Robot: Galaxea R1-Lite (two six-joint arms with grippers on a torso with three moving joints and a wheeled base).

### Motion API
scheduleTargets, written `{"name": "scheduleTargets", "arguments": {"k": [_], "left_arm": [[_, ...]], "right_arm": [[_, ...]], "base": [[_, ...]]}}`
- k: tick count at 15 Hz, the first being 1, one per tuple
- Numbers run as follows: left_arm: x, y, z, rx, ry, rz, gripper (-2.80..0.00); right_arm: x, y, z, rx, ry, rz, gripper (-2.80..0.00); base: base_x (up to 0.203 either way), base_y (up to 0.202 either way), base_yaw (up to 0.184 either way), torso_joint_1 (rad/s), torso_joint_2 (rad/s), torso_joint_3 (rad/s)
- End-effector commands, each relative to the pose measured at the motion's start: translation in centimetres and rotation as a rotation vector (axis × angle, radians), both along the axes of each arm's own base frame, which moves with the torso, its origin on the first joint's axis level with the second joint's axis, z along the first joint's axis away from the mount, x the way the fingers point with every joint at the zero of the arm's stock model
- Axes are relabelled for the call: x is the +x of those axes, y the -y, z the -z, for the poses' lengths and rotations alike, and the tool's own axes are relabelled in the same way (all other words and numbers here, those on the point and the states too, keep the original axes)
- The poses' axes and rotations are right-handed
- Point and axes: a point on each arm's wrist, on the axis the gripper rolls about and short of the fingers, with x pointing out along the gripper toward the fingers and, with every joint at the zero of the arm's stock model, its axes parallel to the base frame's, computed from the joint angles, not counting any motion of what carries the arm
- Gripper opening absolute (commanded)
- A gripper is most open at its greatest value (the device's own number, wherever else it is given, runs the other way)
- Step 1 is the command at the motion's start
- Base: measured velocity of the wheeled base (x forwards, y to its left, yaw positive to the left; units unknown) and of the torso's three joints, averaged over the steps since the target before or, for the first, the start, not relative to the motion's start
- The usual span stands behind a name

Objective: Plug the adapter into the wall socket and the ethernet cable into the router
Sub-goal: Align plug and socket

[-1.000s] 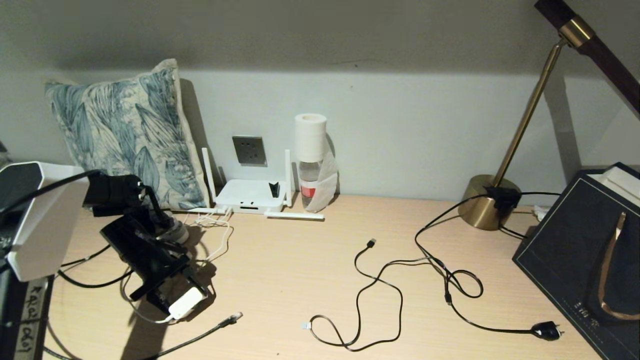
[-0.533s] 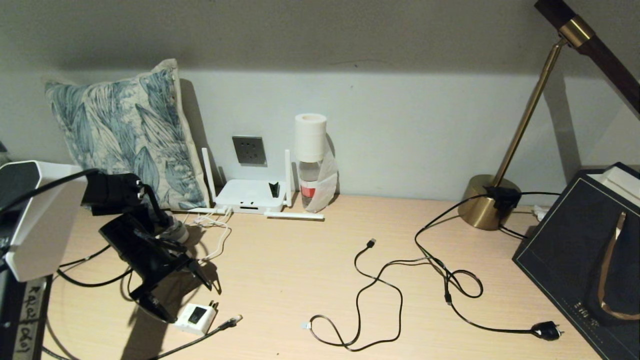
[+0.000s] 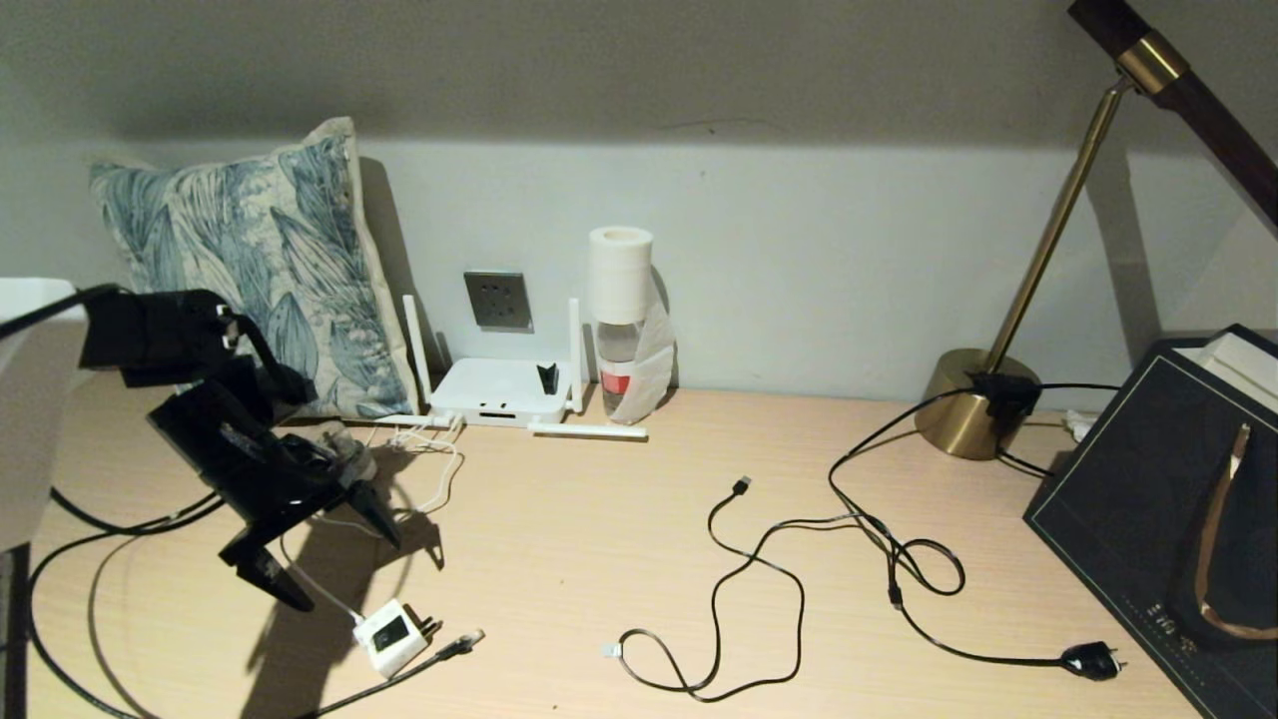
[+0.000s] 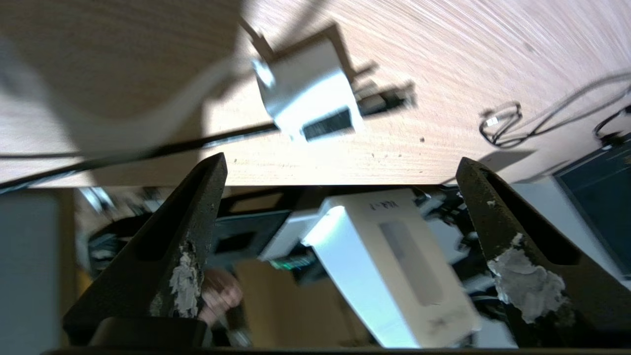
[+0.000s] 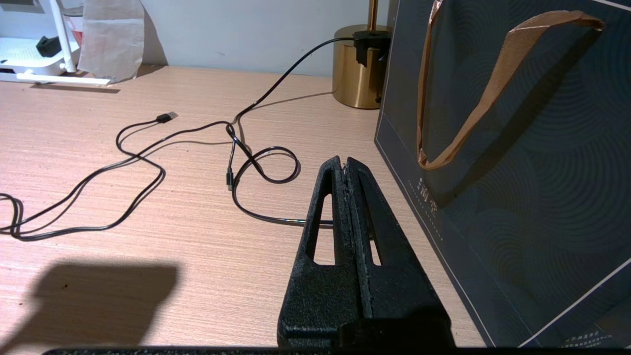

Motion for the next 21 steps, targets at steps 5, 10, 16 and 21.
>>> {"name": "scheduleTargets", "arguments": {"k": [5,10,16,21], "left_arm": [[-5.4,1.6,-6.1,0.046,0.296,0.136,0.00],[-9.9,2.8,-2.1,0.087,0.456,0.253,0.00],[-14.0,2.8,2.1,0.175,0.791,0.296,0.00],[-13.8,2.0,4.4,0.197,1.045,0.340,0.00]], "right_arm": [[0.3,0.0,1.0,-0.001,-0.035,-0.001,-2.80],[0.3,0.0,1.0,-0.001,-0.035,-0.001,-2.80],[0.3,0.0,1.0,-0.001,-0.035,-0.001,-2.80],[0.3,0.0,1.0,-0.001,-0.035,-0.001,-2.80]], "base": [[0.000,0.000,0.000,0.000,0.00,0.000],[0.000,0.000,0.000,0.000,0.00,0.000],[0.000,0.000,0.000,0.000,0.00,0.000],[0.000,0.000,0.000,0.000,0.00,0.000]]}}
